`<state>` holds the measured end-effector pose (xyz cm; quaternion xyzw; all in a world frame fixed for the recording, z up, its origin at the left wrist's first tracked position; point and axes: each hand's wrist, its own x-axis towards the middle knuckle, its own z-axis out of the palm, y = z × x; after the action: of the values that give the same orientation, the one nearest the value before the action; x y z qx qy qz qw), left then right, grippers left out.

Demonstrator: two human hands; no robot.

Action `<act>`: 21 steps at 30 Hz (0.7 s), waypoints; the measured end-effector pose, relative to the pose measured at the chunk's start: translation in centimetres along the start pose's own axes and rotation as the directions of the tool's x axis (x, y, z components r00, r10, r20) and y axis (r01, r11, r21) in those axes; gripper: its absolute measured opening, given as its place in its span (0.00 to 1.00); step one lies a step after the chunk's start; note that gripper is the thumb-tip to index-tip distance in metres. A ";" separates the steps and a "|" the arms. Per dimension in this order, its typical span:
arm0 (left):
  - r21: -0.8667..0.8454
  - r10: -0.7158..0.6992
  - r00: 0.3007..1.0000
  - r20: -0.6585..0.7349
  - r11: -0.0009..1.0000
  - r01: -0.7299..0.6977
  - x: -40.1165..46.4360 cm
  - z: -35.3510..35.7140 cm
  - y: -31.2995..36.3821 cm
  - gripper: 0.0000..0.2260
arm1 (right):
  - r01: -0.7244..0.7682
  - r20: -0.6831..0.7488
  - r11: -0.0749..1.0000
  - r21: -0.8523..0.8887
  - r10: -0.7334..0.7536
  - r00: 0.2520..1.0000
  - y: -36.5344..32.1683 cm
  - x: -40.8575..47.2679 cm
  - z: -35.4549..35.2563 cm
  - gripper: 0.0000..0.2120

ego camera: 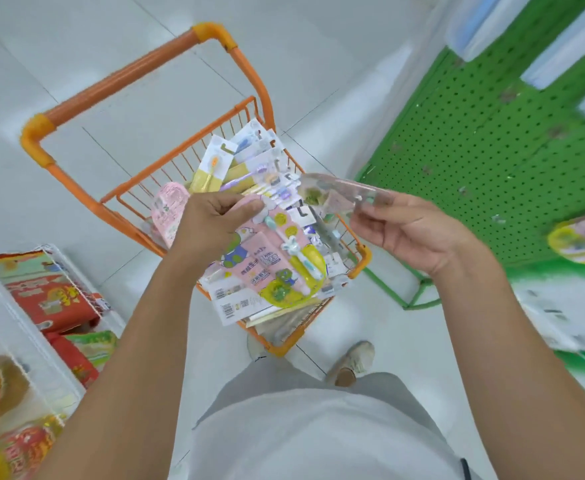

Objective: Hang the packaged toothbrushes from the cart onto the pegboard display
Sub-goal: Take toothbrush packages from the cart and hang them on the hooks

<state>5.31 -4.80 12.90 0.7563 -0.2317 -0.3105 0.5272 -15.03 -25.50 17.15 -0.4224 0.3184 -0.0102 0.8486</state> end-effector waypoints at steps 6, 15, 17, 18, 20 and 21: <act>0.100 0.119 0.986 0.120 0.986 -0.132 -1.3 8.0 3.0 0.15 | -0.006 -0.433 0.994 -0.109 -0.042 0.900 0.5 -7.0 -5.8 0.15; 0.157 0.142 0.926 0.351 0.966 -0.208 -7.1 27.3 6.8 0.20 | -0.078 -0.671 0.962 -0.262 -0.124 0.731 4.9 -21.2 -20.9 0.20; 0.169 0.113 0.919 0.377 0.967 -0.188 -8.4 32.0 7.1 0.20 | -0.178 -0.681 0.908 -0.380 -0.144 0.718 6.0 -24.5 -24.6 0.20; 0.173 0.091 0.922 0.376 0.971 -0.166 -9.1 34.2 7.3 0.19 | -0.234 -0.694 0.866 -0.441 -0.165 0.701 6.4 -26.1 -26.5 0.20; 0.179 0.036 0.933 0.359 0.978 -0.107 -10.1 38.2 7.9 0.17 | -0.312 -0.718 0.777 -0.546 -0.242 0.653 6.8 -29.0 -29.7 0.21; 0.181 0.007 0.939 0.345 0.981 -0.074 -10.5 39.9 8.2 0.16 | -0.318 -0.723 0.764 -0.562 -0.267 0.637 6.8 -30.2 -31.0 0.21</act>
<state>-30.65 -26.51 12.93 0.7329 -0.3642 -0.4027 0.4098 -57.86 -34.45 14.63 -0.6359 0.6377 -0.0662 0.4297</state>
